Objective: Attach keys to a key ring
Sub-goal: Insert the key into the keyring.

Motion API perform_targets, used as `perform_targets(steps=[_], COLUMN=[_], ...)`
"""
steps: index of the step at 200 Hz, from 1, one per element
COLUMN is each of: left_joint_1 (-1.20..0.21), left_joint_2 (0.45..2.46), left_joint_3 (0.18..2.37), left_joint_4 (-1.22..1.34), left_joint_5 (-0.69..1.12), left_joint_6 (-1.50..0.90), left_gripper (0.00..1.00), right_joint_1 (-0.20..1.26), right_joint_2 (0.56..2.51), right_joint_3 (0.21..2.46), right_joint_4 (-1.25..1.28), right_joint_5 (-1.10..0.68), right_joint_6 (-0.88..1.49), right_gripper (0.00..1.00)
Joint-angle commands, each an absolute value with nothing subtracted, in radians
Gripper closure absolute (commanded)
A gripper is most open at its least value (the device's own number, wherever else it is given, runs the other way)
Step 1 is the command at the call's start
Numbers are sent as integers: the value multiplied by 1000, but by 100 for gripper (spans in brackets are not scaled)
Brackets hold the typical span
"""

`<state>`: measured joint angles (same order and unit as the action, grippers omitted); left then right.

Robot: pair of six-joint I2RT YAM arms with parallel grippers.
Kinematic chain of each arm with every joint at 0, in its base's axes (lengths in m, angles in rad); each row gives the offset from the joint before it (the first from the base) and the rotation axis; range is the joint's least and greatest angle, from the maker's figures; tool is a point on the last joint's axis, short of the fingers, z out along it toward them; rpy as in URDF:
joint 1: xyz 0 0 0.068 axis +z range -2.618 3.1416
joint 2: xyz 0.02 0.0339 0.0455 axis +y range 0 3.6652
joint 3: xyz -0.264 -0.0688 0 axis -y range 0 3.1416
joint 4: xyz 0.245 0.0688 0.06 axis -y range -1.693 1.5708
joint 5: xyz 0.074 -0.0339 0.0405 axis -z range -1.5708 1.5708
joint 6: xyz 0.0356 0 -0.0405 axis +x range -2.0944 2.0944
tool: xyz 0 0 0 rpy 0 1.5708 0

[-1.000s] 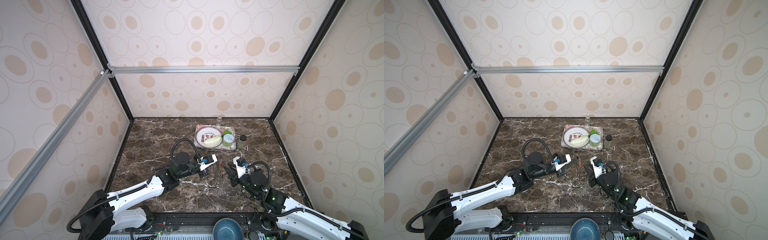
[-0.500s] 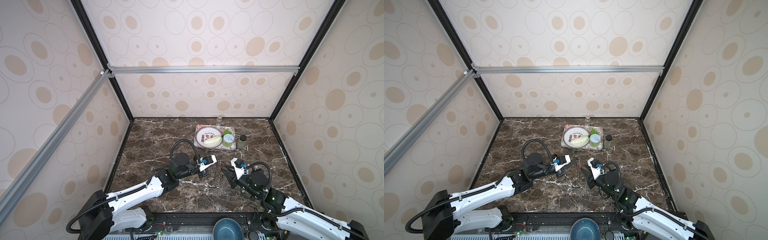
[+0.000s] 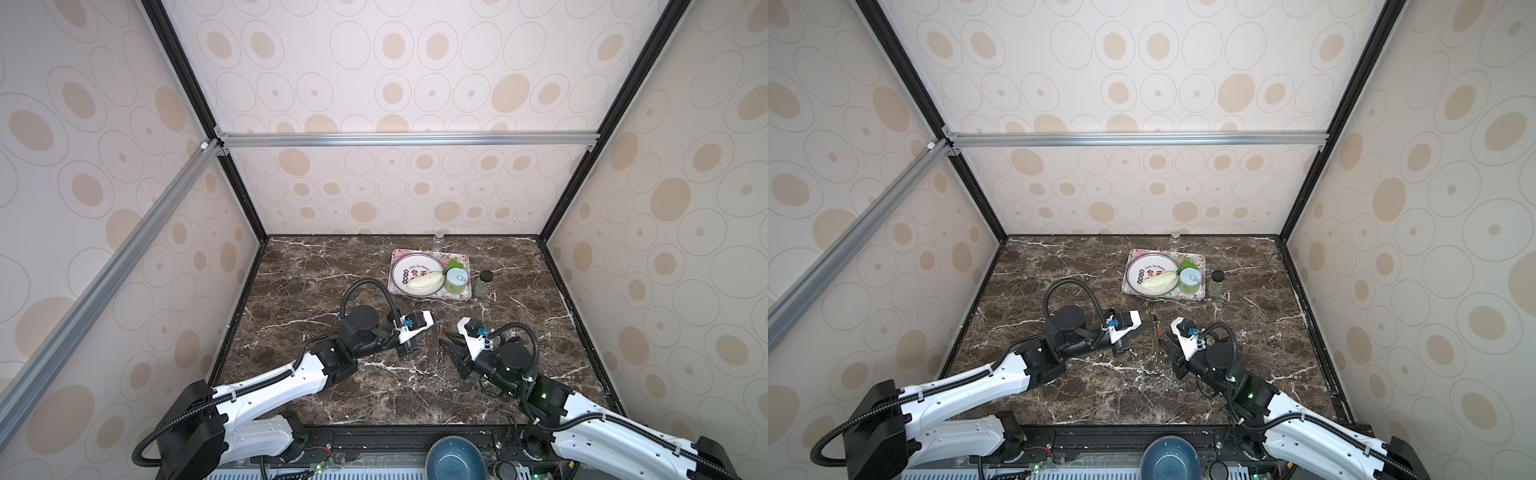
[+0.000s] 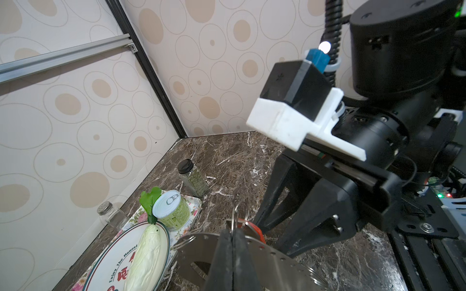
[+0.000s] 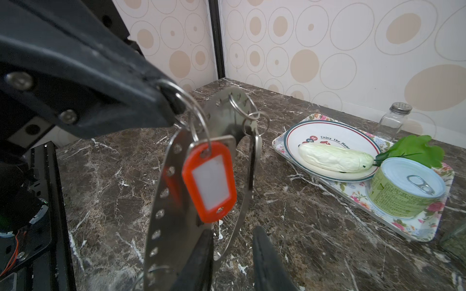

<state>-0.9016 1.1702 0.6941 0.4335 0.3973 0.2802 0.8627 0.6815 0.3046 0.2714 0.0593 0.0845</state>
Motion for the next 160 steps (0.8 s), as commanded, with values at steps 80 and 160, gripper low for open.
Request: perform_targets(steps=[80,160], left_joint_1=[-911,-911], left_joint_2=[1184,1186], left_joint_3=[736,738], left_joint_4=[453,448], left_joint_5=[444,445], left_joint_6=[293,296], left_gripper=[100,100], right_joint_1=[859,859], right_joint_2=[591,588], right_joint_3=[296,294], right_joint_4=[296,299], right_joint_5=[51,43], right_joint_6=[67,64], right_gripper=[71,70])
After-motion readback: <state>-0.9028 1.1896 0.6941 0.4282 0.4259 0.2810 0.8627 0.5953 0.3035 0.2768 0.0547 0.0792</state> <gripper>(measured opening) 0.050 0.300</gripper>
